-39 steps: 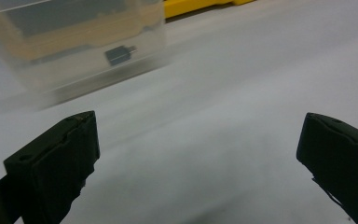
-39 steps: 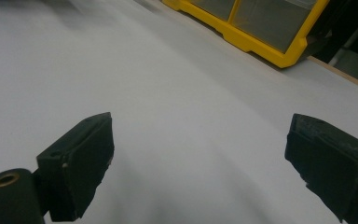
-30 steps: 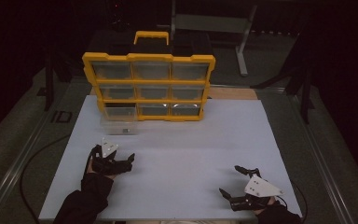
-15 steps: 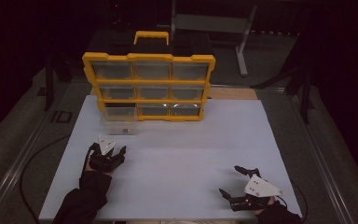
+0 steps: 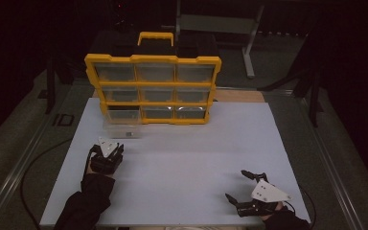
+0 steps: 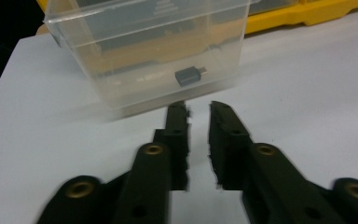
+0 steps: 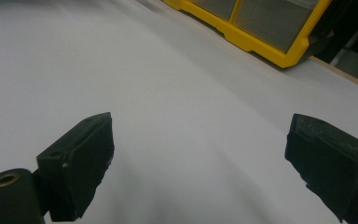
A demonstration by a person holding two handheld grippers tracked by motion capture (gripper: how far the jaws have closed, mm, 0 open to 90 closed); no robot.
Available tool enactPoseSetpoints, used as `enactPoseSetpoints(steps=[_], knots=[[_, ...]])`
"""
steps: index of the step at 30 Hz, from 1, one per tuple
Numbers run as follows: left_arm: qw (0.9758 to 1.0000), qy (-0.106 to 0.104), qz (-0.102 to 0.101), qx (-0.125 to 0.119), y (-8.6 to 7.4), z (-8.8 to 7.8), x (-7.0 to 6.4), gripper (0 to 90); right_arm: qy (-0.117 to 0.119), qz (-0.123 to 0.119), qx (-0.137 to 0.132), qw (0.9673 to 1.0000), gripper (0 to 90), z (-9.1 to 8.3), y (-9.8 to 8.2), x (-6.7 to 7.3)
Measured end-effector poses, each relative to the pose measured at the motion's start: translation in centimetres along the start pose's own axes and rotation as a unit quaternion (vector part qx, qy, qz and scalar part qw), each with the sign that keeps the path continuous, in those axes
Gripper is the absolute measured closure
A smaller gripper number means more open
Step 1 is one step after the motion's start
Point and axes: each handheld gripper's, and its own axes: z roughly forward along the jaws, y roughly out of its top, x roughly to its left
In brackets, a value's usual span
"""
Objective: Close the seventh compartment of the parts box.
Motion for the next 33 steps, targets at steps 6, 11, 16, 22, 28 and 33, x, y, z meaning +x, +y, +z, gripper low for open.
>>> enactPoseSetpoints(steps=[6,11,16,22,28,33], knots=[[1.0000,-0.002,-0.001,-0.005,0.3,0.2,0.4,88.1,-0.001,0.001,0.001,1.0000,7.9,0.0,0.0,0.0],[0.9999,-0.001,-0.004,-0.013,0.5,0.5,0.6,89.6,0.000,0.000,0.000,1.0000,7.9,0.0,0.0,0.0],[0.9997,-0.001,0.011,-0.024,0.8,0.7,0.8,89.9,0.000,-0.001,0.000,1.0000,7.9,0.0,0.0,0.0],[0.9992,-0.012,0.016,-0.033,0.9,1.3,0.8,89.9,0.000,0.000,0.000,1.0000,7.9,0.0,0.0,0.0],[0.9989,-0.009,0.027,-0.037,1.1,1.9,0.8,89.9,0.000,0.000,0.000,1.0000,7.9,0.0,0.0,0.0],[0.9986,-0.004,0.038,-0.037,1.1,2.4,0.5,89.9,0.000,0.000,0.000,1.0000,7.9,0.0,0.0,0.0]])
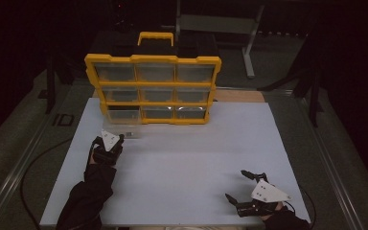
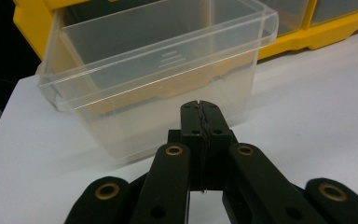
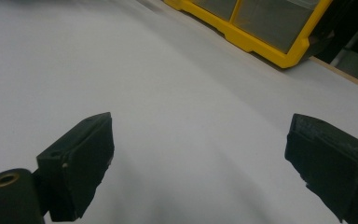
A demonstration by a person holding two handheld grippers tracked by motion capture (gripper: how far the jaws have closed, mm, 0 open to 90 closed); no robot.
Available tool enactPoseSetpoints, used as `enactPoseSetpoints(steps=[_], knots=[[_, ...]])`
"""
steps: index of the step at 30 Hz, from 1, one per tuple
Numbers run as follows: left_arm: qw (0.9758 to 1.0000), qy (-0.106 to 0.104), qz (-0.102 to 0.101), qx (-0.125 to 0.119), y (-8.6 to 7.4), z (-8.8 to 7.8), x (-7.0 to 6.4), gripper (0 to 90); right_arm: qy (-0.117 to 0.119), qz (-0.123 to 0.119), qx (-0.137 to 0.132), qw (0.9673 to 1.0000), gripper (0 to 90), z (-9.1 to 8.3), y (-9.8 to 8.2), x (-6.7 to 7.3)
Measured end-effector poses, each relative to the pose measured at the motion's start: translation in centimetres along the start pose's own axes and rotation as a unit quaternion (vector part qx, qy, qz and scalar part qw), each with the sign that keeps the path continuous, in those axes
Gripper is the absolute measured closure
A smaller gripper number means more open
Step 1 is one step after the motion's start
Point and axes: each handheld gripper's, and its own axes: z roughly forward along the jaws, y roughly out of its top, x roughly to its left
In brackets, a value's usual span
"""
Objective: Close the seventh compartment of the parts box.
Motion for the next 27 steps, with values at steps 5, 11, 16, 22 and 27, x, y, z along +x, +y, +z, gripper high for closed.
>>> enactPoseSetpoints(steps=[5,11,16,22,27], knots=[[0.9999,0.000,0.011,-0.003,0.1,0.5,-0.1,89.9,0.000,0.000,0.001,1.0000,7.9,0.0,0.0,0.0],[0.9999,0.004,0.014,0.005,0.3,0.9,-0.1,89.9,0.000,0.000,0.001,1.0000,7.9,0.0,0.0,-0.1],[0.9999,0.006,0.009,0.005,0.5,1.3,0.2,89.9,-0.001,0.001,0.000,1.0000,7.9,0.0,0.0,0.0],[0.9999,0.005,0.010,0.008,0.7,1.7,0.5,89.9,-0.001,0.000,0.001,1.0000,7.9,0.0,0.0,-0.1],[0.9998,0.006,0.011,0.013,1.0,1.9,0.6,89.9,-0.001,0.000,0.001,1.0000,7.9,0.0,0.0,-0.1]])
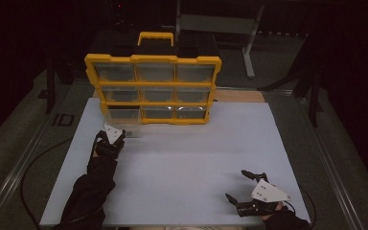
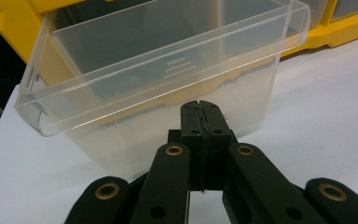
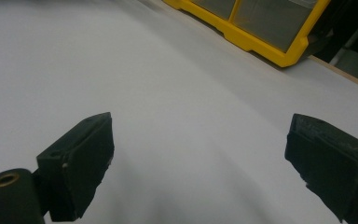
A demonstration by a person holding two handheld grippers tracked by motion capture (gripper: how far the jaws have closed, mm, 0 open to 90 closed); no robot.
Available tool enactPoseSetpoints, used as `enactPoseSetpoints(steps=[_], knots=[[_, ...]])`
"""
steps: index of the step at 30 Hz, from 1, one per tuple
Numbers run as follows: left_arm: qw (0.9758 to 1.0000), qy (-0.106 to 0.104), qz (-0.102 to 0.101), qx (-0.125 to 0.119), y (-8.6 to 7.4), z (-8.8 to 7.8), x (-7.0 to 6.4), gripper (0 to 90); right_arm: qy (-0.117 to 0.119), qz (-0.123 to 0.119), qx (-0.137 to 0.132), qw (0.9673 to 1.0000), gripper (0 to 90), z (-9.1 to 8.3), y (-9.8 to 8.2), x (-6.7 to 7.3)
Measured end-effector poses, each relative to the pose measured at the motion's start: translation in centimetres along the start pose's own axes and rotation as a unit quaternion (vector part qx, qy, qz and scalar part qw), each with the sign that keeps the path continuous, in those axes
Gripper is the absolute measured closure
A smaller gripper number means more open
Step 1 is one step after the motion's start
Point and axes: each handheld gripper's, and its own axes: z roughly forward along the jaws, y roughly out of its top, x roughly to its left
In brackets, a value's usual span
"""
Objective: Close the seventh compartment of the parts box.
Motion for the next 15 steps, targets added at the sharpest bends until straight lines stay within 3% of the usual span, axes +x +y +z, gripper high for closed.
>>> enactPoseSetpoints(steps=[15], knots=[[1.0000,-0.007,0.001,0.002,0.39,0.65,0.76,89.9,0.000,0.000,0.000,1.0000,7.9,-0.04,0.01,-0.01]])
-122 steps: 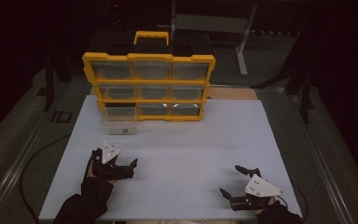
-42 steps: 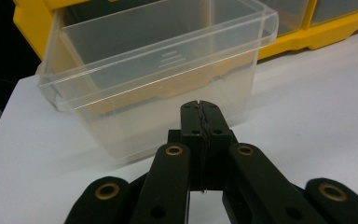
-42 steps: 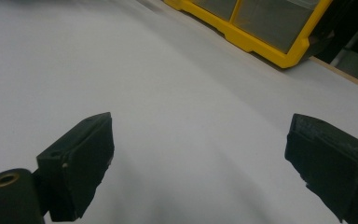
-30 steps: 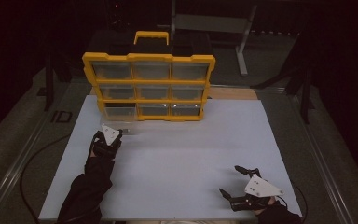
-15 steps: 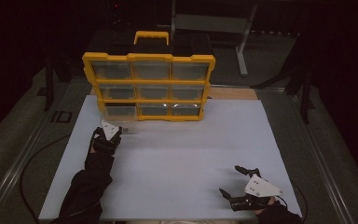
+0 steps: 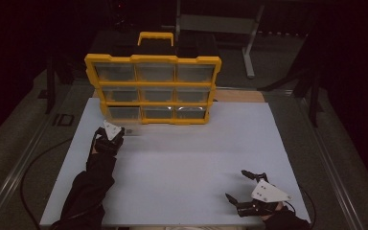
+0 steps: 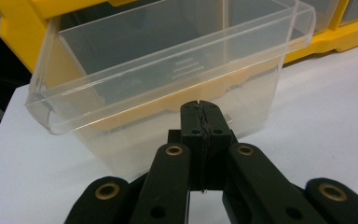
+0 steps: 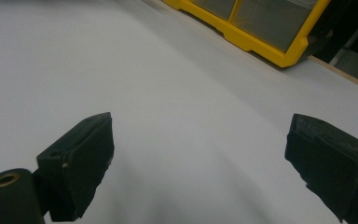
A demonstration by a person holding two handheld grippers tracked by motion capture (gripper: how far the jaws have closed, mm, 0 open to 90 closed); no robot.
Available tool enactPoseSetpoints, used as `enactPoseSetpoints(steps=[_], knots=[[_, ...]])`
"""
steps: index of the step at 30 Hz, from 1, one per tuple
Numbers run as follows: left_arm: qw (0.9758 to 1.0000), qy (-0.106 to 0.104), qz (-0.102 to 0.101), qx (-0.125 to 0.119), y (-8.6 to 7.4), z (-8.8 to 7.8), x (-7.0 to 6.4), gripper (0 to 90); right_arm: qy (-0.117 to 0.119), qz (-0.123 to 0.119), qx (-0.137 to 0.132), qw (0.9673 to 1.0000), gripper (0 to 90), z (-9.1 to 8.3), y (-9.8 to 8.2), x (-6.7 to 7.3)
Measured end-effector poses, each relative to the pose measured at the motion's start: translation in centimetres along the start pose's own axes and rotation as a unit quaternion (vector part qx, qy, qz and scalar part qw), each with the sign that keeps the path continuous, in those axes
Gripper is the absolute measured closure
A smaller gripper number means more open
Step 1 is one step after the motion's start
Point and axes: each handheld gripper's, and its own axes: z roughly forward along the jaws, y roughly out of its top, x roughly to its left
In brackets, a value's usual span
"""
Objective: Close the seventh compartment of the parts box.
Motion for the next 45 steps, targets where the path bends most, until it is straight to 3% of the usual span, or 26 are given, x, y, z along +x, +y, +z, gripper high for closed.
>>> enactPoseSetpoints(steps=[21,45], knots=[[0.9998,0.004,0.010,0.016,1.0,1.1,0.3,89.9,-0.001,0.002,-0.001,1.0000,7.9,0.0,0.0,0.0],[0.9997,0.006,0.017,0.017,2.2,2.2,0.8,89.9,-0.003,0.004,0.000,1.0000,7.9,0.0,-0.1,-0.1]])
